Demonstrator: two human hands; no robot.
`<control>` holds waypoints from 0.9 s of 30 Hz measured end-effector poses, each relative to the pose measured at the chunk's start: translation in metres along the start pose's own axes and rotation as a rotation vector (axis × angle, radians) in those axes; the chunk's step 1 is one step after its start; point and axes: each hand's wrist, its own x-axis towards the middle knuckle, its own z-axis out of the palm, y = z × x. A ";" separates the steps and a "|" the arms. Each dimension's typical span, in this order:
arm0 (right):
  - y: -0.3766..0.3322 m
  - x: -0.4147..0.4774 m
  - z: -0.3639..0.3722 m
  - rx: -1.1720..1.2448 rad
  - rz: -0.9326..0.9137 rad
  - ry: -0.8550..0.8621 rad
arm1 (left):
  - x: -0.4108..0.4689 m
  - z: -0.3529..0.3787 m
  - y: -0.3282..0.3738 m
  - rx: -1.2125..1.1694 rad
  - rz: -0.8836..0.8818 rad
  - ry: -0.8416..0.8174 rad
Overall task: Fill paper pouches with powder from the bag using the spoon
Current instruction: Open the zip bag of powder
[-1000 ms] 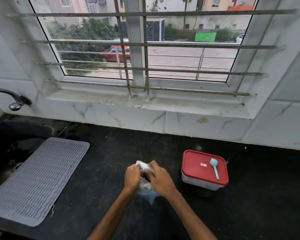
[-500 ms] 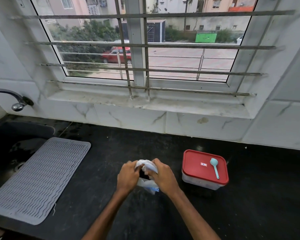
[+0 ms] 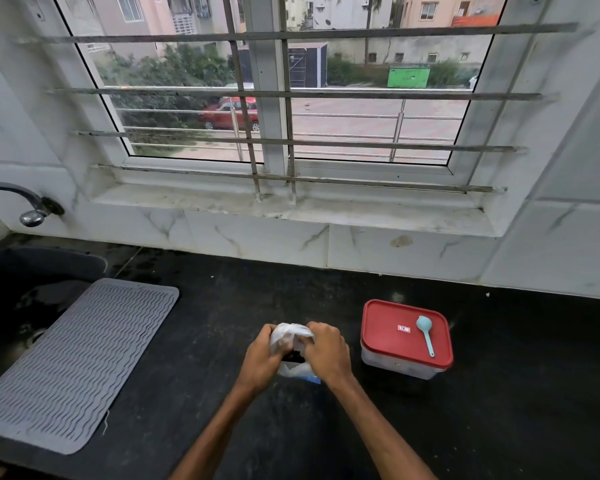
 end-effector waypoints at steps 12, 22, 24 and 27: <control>0.003 0.000 0.013 0.164 0.095 -0.163 | 0.002 0.001 -0.005 0.121 0.024 0.106; 0.011 -0.012 0.025 0.064 0.129 -0.209 | 0.011 0.008 0.002 -0.036 -0.282 0.468; 0.017 -0.015 0.028 0.016 0.203 -0.254 | 0.013 0.009 0.002 -0.105 -0.299 0.521; 0.018 -0.013 0.029 0.059 0.241 -0.277 | 0.012 0.016 -0.001 -0.150 -0.269 0.504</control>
